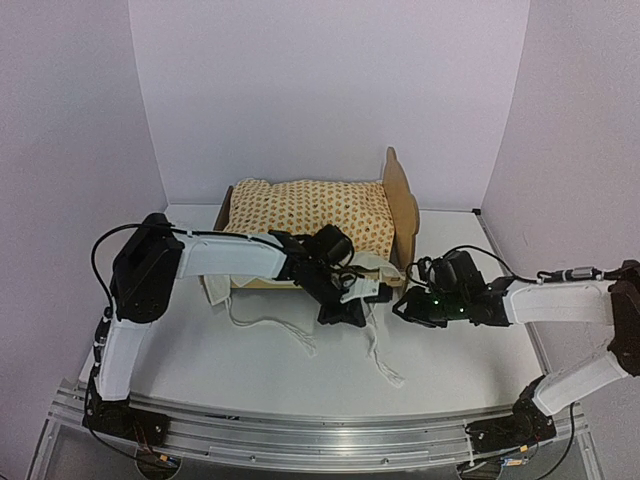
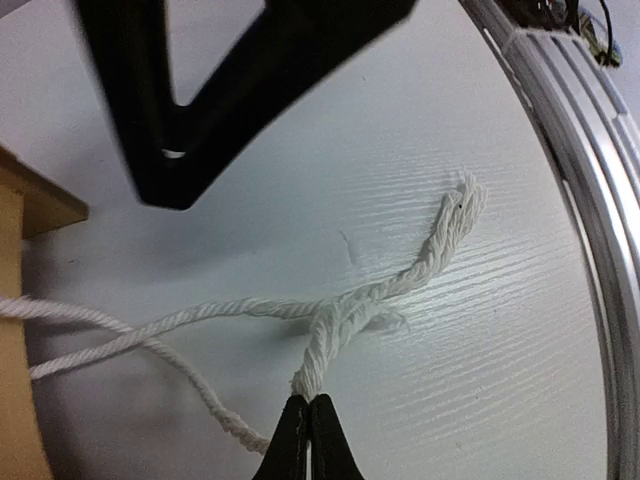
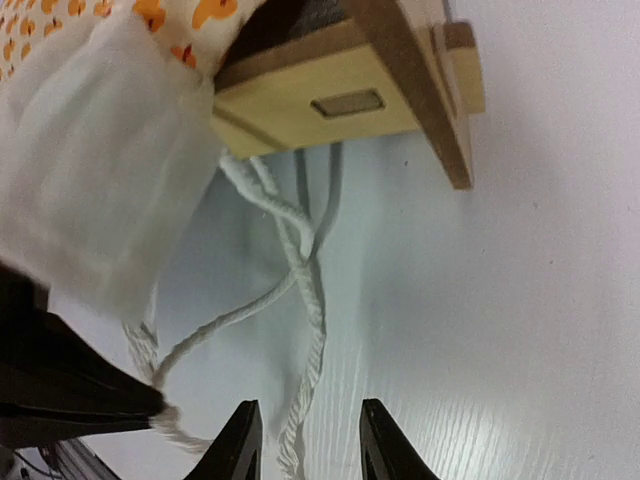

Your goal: Set up the pet bed

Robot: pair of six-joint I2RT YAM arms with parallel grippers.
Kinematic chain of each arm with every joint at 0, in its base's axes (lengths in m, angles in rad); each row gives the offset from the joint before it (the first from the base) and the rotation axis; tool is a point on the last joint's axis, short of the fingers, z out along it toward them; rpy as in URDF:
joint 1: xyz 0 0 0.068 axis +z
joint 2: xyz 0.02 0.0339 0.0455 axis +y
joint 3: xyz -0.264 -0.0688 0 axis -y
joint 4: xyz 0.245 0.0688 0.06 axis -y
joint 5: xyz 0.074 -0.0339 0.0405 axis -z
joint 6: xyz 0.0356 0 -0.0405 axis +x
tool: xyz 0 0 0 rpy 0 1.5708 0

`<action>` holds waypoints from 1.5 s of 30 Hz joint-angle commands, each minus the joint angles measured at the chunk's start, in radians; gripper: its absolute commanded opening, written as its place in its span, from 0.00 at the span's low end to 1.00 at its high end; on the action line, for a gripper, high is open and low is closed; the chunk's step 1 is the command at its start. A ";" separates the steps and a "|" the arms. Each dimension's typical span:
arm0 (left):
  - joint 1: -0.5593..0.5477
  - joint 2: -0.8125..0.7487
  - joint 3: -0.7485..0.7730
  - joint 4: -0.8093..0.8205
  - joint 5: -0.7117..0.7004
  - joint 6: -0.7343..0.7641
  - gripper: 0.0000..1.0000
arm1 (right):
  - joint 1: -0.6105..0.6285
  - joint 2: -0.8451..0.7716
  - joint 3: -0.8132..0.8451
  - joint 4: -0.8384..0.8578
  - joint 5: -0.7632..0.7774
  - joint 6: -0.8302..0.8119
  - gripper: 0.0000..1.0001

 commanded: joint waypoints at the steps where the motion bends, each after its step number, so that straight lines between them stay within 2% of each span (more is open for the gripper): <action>1: 0.080 -0.099 0.037 0.015 0.197 -0.352 0.00 | 0.004 0.041 -0.028 0.373 0.131 0.009 0.35; 11: 0.111 -0.119 0.002 0.054 0.240 -0.676 0.00 | 0.097 0.241 0.049 0.544 0.232 -0.052 0.40; 16: 0.112 -0.109 -0.003 0.029 0.216 -0.686 0.00 | 0.099 0.318 0.078 0.568 0.335 0.015 0.38; 20: 0.112 -0.099 -0.001 0.024 0.189 -0.658 0.00 | 0.099 0.383 0.136 0.569 0.313 0.016 0.35; 26: 0.114 -0.089 0.014 0.033 0.158 -0.638 0.00 | 0.099 0.420 0.130 0.568 0.331 0.068 0.33; 28: 0.116 -0.085 0.017 0.037 0.149 -0.636 0.00 | 0.100 0.435 0.127 0.567 0.332 0.077 0.30; 30: 0.117 -0.080 0.023 0.042 0.136 -0.636 0.00 | 0.099 0.443 0.123 0.566 0.326 0.083 0.21; 33: 0.123 -0.072 0.037 0.056 0.116 -0.638 0.00 | 0.099 0.436 0.119 0.559 0.294 0.078 0.01; 41: 0.135 -0.024 0.107 0.085 0.057 -0.644 0.00 | 0.096 0.288 0.043 0.539 0.158 -0.001 0.00; 45: 0.135 0.005 0.129 0.100 0.004 -0.637 0.00 | 0.094 0.204 0.045 0.445 0.043 -0.061 0.00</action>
